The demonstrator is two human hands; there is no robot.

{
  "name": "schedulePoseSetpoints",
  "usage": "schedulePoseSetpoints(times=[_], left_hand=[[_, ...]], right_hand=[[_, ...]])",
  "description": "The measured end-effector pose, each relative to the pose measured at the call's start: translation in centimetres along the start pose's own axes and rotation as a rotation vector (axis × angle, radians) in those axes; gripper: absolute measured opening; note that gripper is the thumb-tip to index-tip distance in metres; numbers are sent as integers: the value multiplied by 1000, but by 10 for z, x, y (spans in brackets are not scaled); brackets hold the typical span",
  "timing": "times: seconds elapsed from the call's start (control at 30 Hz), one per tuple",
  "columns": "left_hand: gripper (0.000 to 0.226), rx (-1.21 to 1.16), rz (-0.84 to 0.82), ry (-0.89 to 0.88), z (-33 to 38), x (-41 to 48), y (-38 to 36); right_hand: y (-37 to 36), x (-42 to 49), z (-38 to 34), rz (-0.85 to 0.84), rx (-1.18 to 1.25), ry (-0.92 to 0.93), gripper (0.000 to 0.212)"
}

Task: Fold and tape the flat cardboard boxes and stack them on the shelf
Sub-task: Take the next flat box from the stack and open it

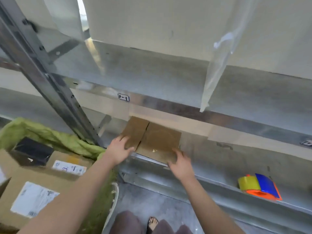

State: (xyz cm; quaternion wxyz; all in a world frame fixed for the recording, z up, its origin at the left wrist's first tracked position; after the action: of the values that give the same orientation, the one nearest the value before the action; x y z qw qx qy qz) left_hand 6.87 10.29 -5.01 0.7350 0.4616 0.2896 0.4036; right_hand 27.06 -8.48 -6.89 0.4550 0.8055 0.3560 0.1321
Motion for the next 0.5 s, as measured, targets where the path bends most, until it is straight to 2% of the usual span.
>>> schedulePoseSetpoints(times=[0.2, 0.37, 0.5], left_hand=[[74, -153, -104, 205, -30, 50, -22], [82, -266, -159, 279, -40, 69, -34], [72, -455, -176, 371, -45, 71, -36]], right_hand=[[-6, 23, 23, 143, 126, -231, 56], [-20, 28, 32, 193, 320, -425, 67], [-21, 31, 41, 218, 426, -503, 69]])
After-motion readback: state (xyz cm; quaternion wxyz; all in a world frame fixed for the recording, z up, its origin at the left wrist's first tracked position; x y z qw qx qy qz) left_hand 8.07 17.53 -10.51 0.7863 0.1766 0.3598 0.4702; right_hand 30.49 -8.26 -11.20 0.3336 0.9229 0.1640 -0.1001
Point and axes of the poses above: each hand's wrist, its own x-axis towards the middle knuckle, its own y-axis out of the back of the hand, z = x × y, the point moved 10 cm from there along x, towards the middle knuckle, and after that the axes turned 15 degrees about z, right-handed, at the moved point
